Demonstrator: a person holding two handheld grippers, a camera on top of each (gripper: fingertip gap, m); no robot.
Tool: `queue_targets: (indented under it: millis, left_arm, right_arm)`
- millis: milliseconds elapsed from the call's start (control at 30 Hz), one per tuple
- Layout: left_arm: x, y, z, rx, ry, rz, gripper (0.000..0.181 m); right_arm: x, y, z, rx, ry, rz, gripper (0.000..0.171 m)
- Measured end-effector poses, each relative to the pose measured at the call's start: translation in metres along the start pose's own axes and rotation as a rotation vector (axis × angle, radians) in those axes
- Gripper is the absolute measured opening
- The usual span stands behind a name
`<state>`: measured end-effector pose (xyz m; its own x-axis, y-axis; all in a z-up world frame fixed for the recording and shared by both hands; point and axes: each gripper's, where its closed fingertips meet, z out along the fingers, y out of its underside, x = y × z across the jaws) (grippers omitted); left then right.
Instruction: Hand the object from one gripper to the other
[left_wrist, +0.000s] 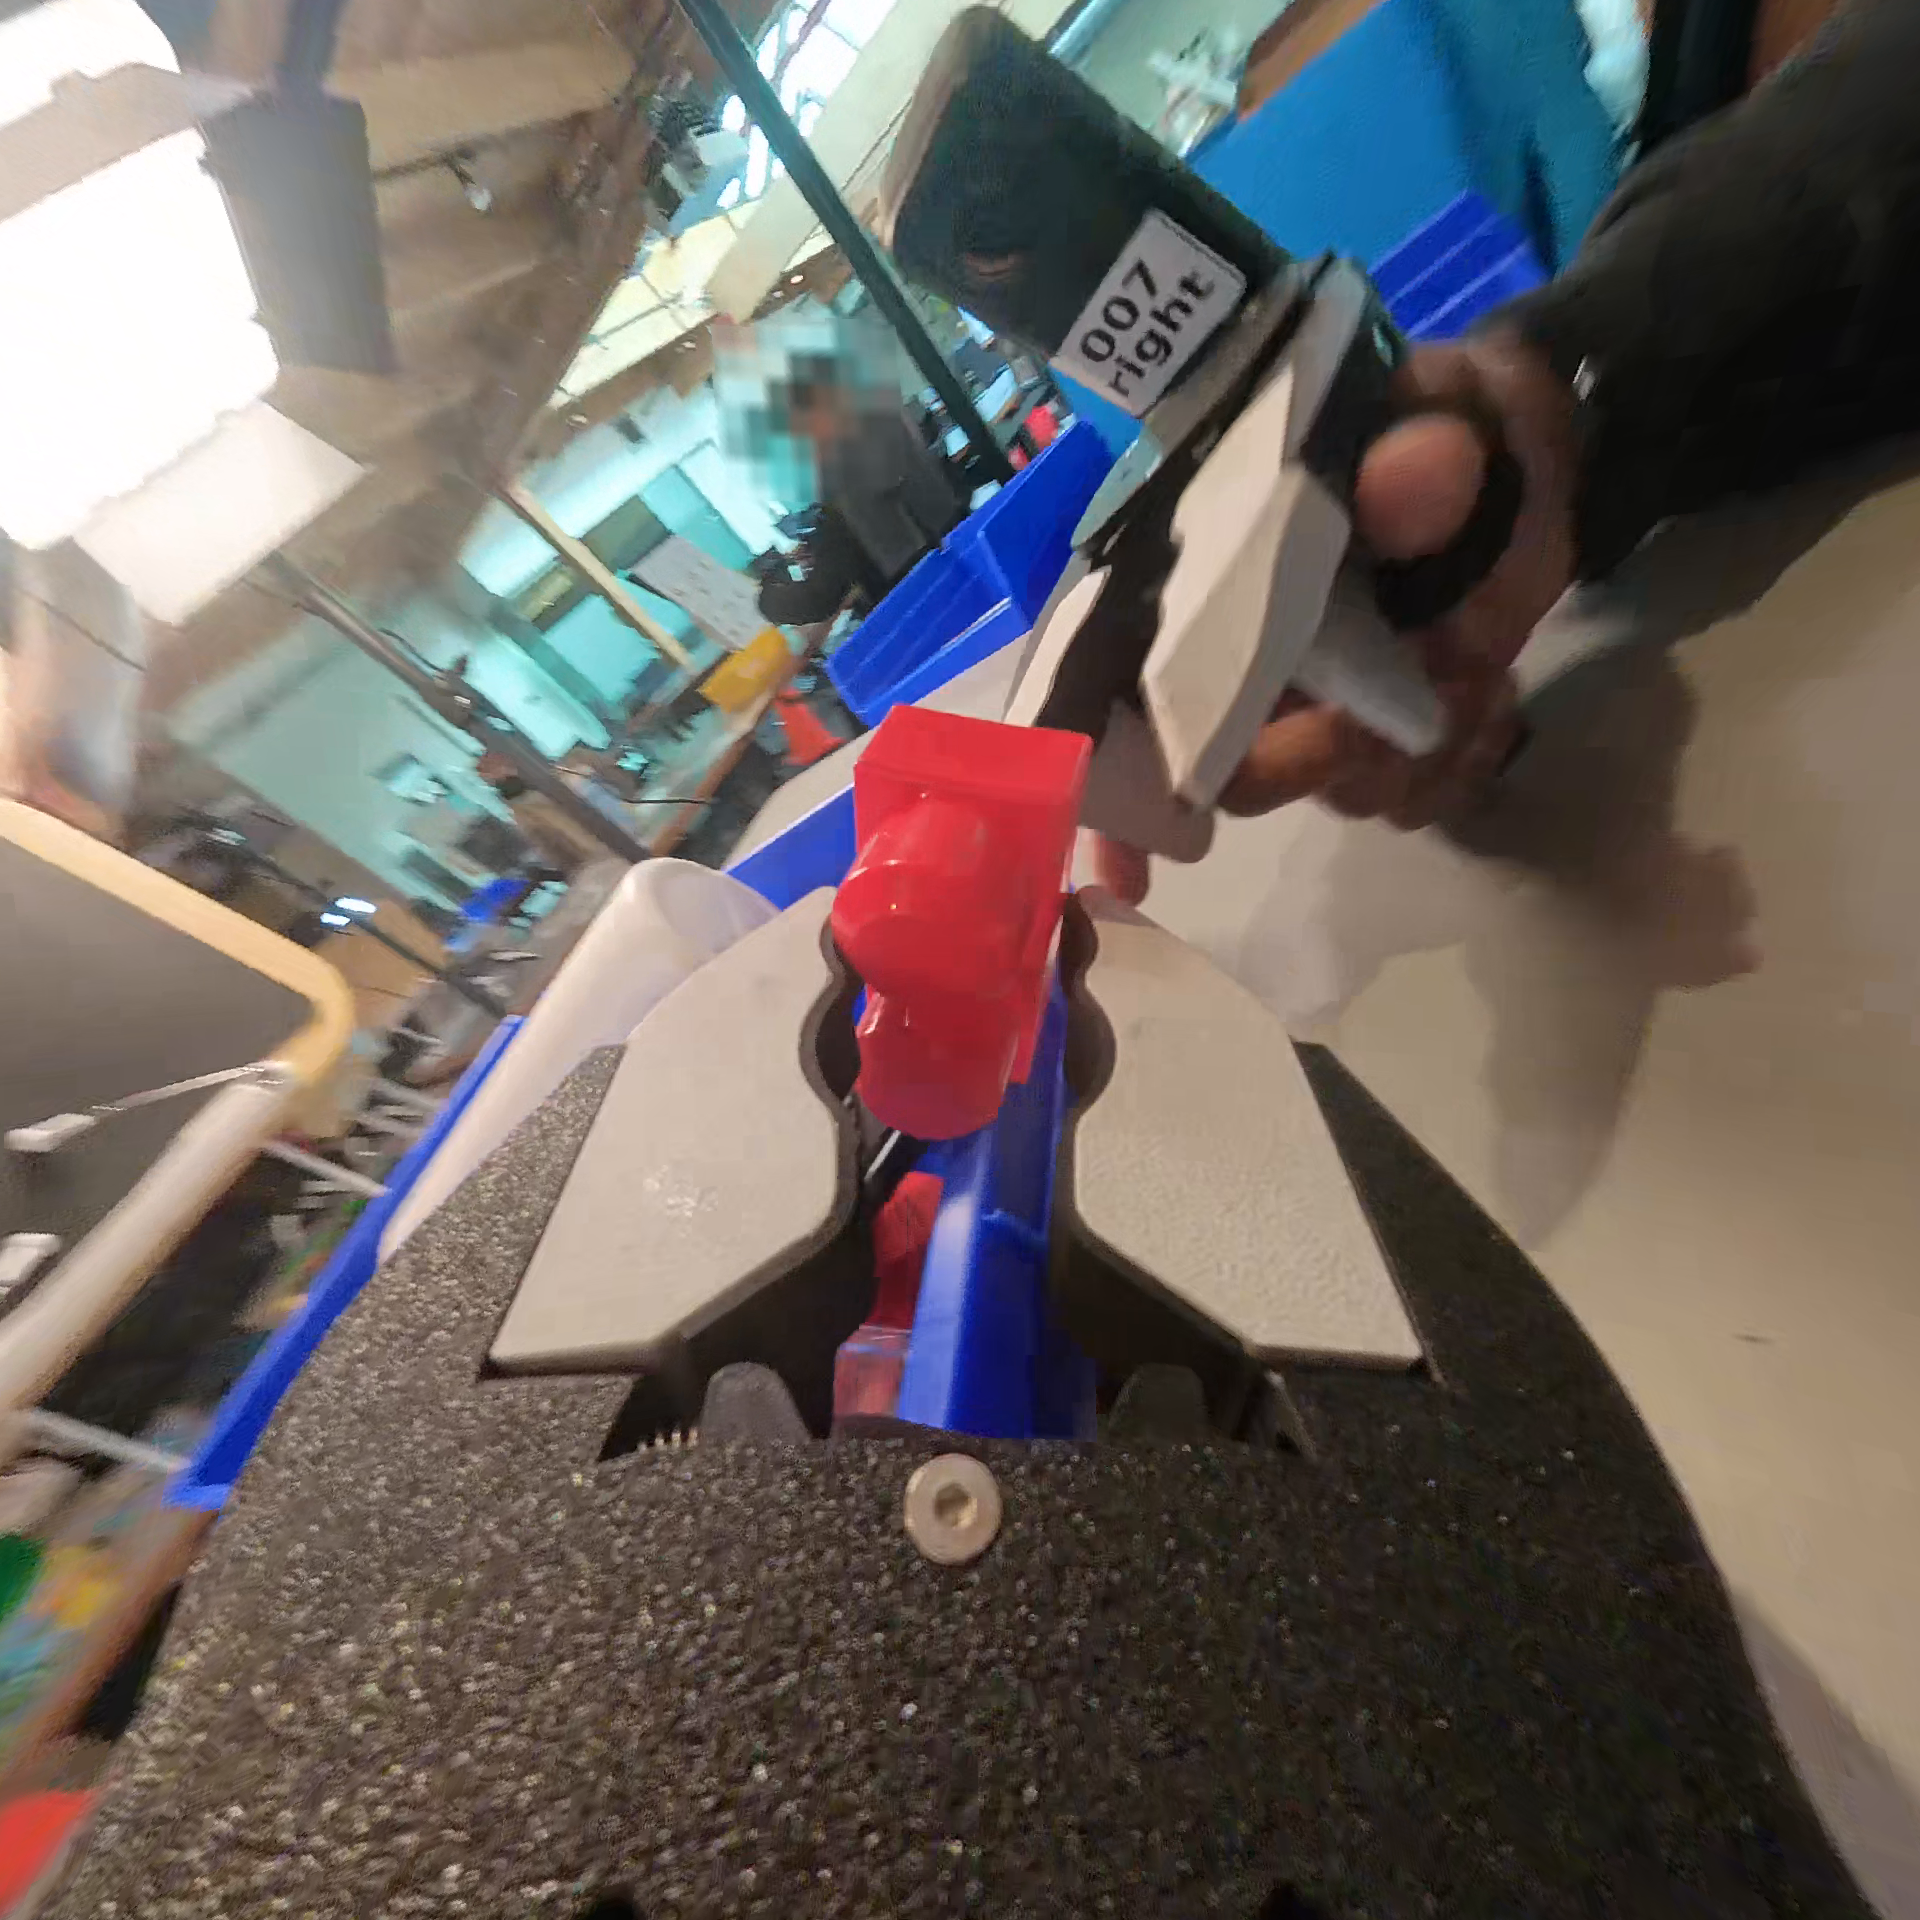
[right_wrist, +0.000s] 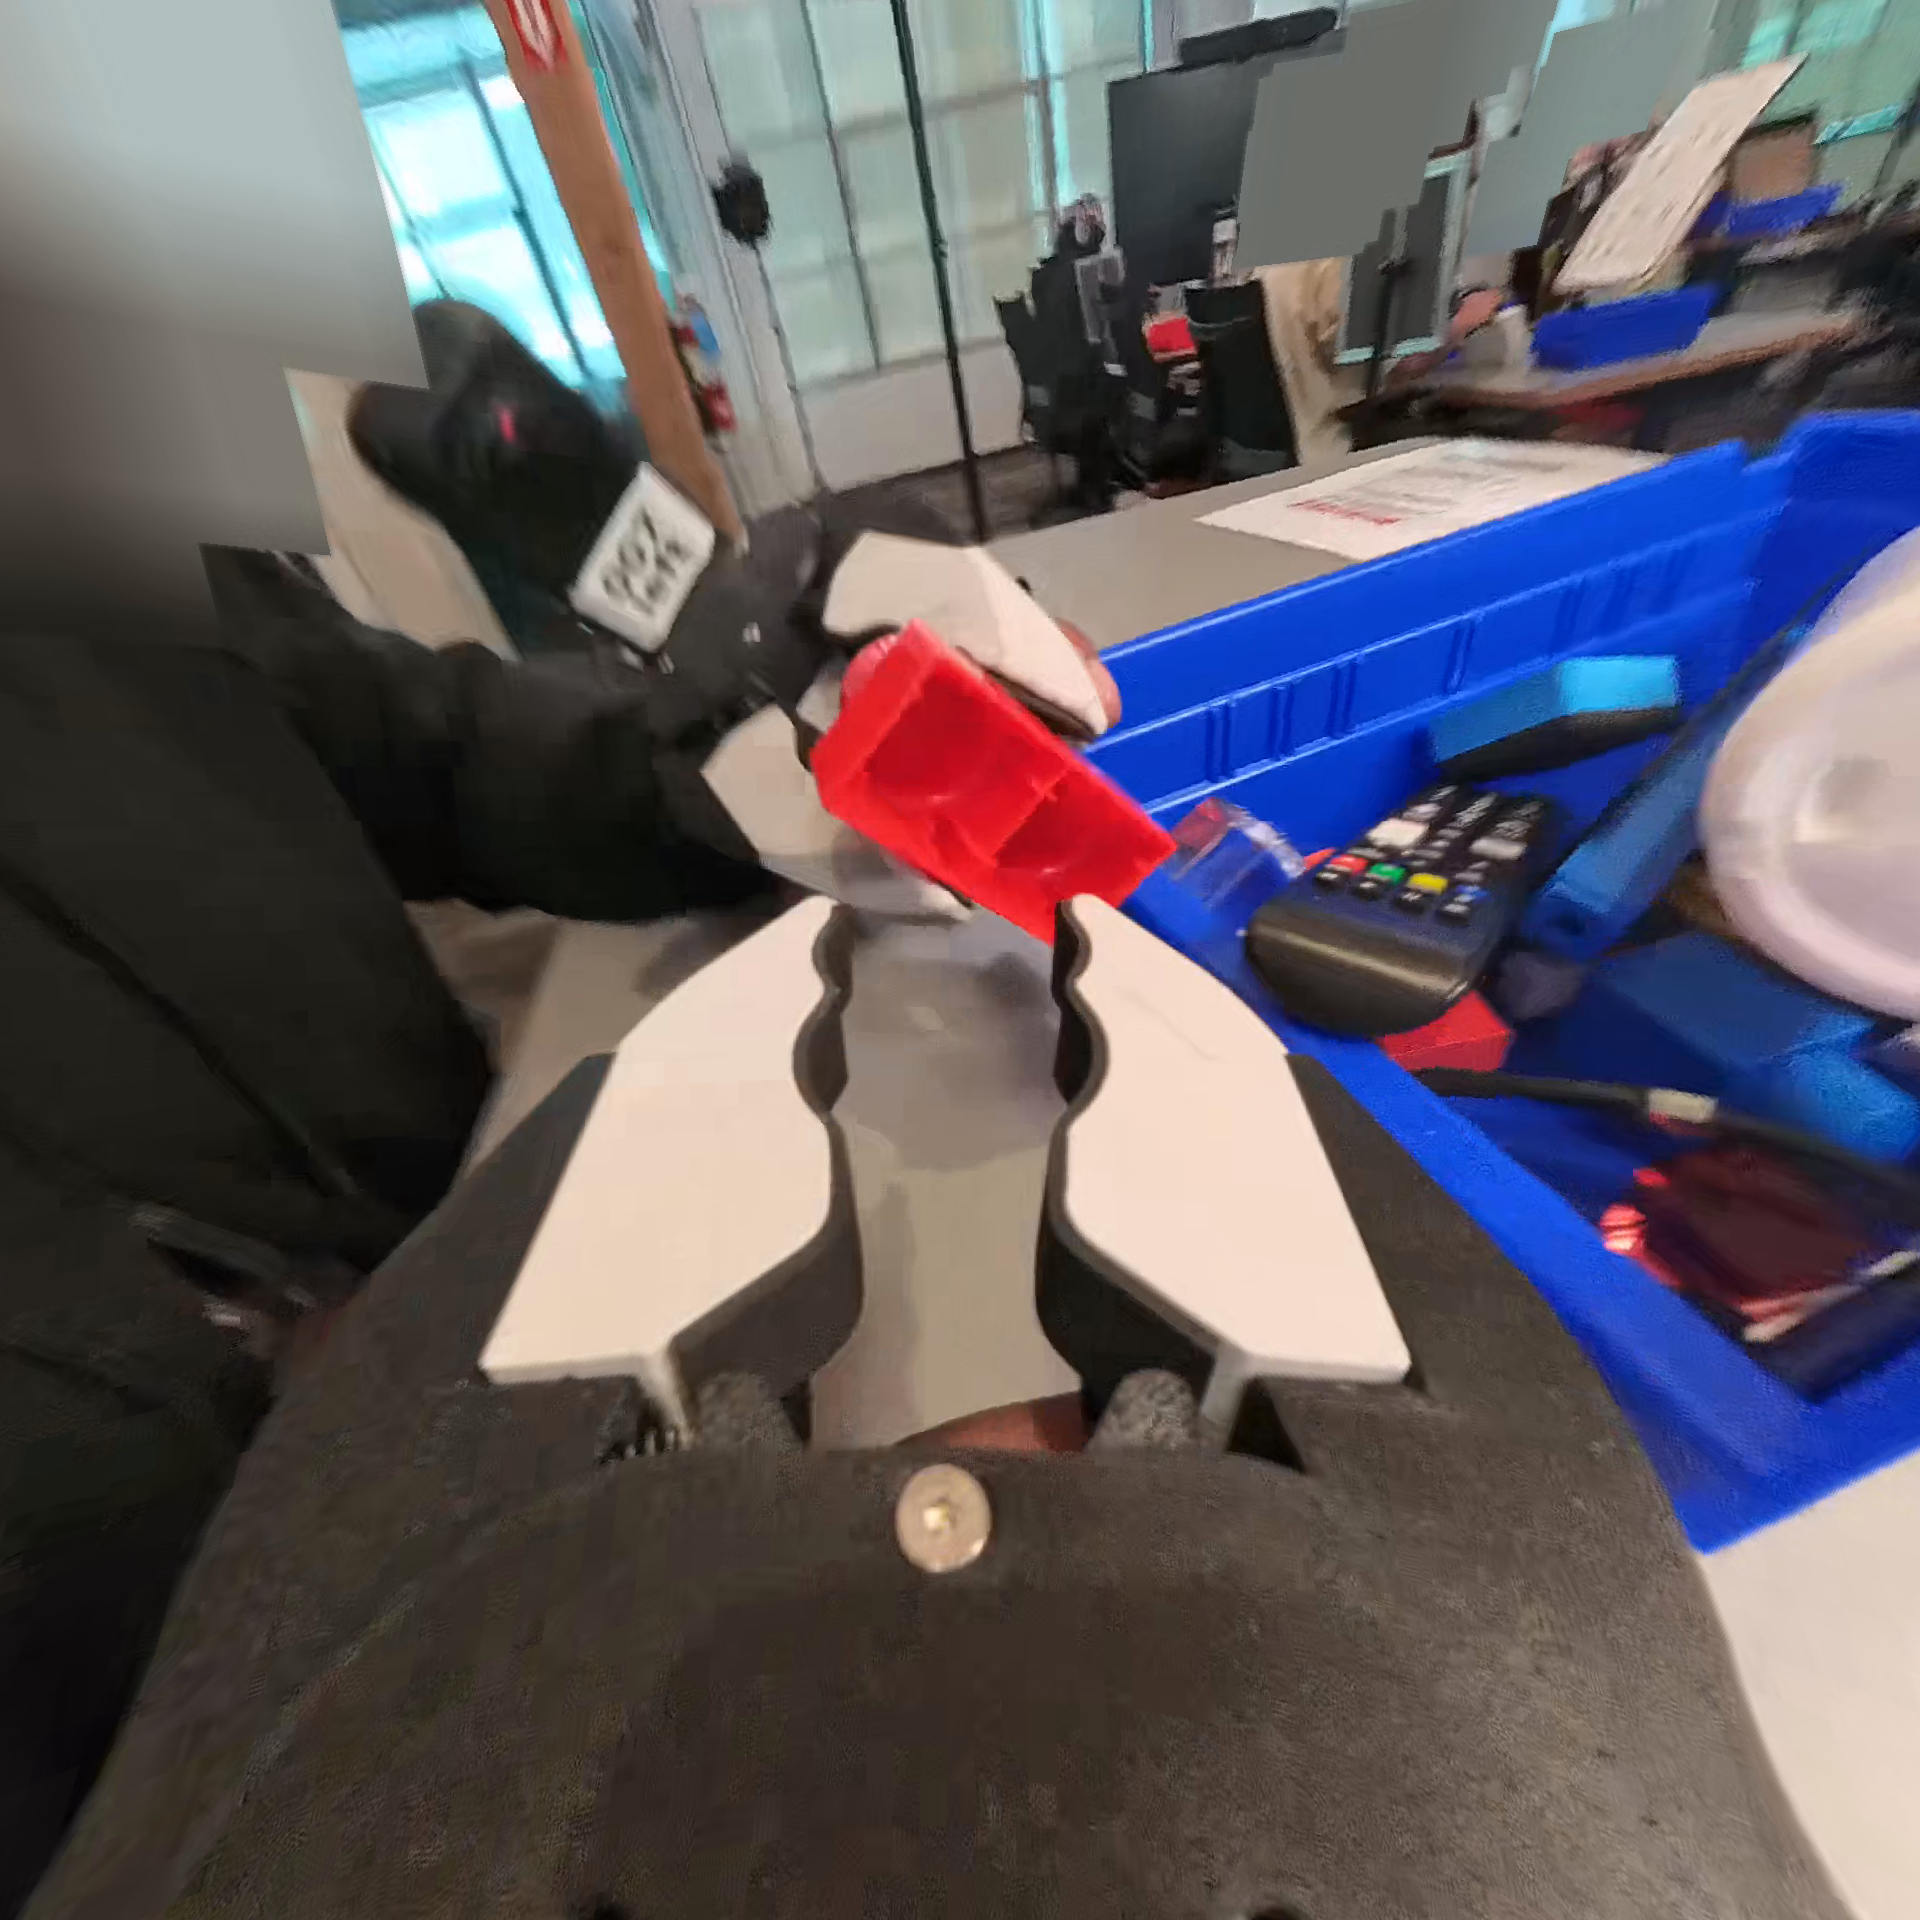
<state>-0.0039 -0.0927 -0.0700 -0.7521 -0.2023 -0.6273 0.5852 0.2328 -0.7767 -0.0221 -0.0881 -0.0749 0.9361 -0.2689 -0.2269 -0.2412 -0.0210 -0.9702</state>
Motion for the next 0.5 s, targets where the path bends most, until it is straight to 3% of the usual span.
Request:
queue_targets:
  millis: [200, 367, 500]
  left_arm:
    - [0.010, 0.004, 0.003, -0.038, -0.084, 0.344, 0.036]
    - [0.014, -0.003, 0.003, -0.005, -0.094, 0.383, 0.036]
    - [0.018, -0.002, 0.004, -0.007, -0.078, 0.393, 0.036]
  right_arm:
    - [-0.008, -0.008, 0.000, 0.042, -0.092, 0.187, 0.049]
    - [-0.010, 0.002, 0.005, -0.018, -0.085, 0.170, 0.051]
    - [-0.013, 0.007, 0.009, -0.033, -0.085, 0.148, 0.041]
